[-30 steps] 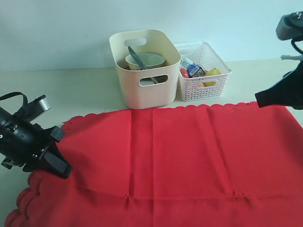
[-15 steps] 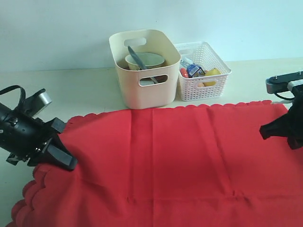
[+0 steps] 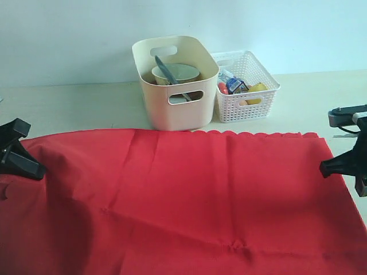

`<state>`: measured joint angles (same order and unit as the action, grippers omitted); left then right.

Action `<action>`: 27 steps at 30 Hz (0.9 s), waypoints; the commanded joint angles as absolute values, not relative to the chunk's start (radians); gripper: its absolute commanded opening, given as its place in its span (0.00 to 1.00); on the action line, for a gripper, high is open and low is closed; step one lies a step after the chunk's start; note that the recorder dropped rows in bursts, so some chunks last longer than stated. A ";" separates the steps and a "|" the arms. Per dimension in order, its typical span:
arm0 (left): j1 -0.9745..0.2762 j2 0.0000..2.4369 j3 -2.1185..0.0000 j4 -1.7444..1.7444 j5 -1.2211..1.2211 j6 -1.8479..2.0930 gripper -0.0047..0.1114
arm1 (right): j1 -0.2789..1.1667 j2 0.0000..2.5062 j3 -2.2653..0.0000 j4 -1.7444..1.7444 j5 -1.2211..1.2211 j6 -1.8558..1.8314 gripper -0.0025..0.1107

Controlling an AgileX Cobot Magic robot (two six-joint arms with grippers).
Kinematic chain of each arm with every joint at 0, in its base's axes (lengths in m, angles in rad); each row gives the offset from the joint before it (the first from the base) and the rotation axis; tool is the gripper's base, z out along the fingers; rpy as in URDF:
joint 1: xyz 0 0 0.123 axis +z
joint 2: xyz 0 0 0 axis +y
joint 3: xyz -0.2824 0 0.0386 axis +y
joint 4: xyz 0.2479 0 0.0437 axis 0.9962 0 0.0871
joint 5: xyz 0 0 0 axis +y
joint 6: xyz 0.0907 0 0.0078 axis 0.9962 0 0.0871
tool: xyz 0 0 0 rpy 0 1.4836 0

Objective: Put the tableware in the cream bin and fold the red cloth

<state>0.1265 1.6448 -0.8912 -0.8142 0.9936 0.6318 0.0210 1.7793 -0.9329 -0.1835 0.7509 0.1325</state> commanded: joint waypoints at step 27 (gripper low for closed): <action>0.130 1.857 -0.893 -0.682 0.908 0.584 0.50 | 0.017 1.768 -1.013 0.244 0.805 -0.201 0.02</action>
<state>0.1271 1.8551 -0.8933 -0.7271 0.9362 0.6103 0.0210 1.7793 -0.9983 0.2093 0.8006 -0.1653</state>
